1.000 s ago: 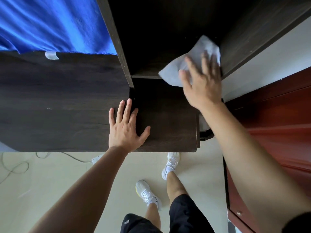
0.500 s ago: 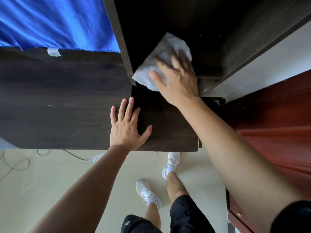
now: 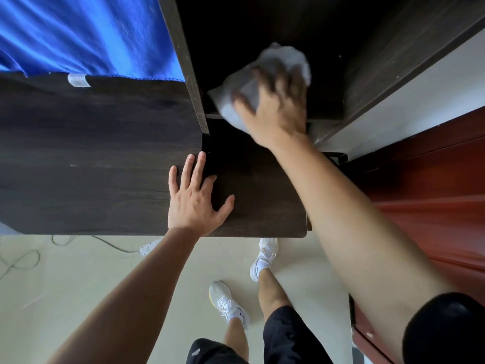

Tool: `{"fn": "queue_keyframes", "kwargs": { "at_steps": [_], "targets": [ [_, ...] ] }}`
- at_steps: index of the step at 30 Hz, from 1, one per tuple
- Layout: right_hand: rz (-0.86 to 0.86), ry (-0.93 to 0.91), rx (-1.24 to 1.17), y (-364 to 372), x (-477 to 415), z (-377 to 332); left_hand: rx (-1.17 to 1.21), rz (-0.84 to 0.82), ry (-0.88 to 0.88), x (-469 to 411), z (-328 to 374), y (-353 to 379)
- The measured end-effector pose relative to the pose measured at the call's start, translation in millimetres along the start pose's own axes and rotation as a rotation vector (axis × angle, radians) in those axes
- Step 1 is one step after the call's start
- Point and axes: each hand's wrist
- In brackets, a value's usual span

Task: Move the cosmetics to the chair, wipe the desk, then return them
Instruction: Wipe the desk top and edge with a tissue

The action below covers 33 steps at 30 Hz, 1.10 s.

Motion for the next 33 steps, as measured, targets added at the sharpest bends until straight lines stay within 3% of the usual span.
{"fn": "queue_keyframes", "kwargs": {
  "at_steps": [4, 11, 16, 24, 28, 30, 33],
  "targets": [
    [-0.012, 0.164, -0.051, -17.6, -23.4, 47.4, 0.006, -0.008, 0.004, -0.6, 0.5, -1.9],
    [0.042, 0.245, -0.016, -9.2, 0.5, 48.0, 0.017, -0.020, 0.003, -0.6, 0.2, -3.8],
    [0.149, 0.221, -0.014, -1.4, 45.3, 47.0, 0.019, -0.027, -0.003, -0.6, 0.3, -6.0],
    [-0.076, 0.176, -0.069, -2.7, -4.8, 15.1, 0.005, -0.017, 0.001, -0.3, -0.1, -3.9],
    [-0.091, -0.012, -0.030, 4.3, 23.3, -20.3, 0.002, -0.016, 0.002, 0.0, -0.1, -1.3],
    [-0.095, -0.074, 0.043, 3.8, 40.1, -5.3, 0.008, -0.009, 0.006, -0.1, -0.4, 0.1],
    [-0.053, -0.005, 0.058, -2.5, 43.4, 42.4, -0.007, -0.007, 0.011, 0.1, -0.9, 1.2]
  ]
}}
Point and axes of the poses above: each hand's wrist, its own x-axis away from the middle knuckle, its own y-axis out of the palm, z = x × y, and after that the axes turned 9 degrees about -x, right-handed
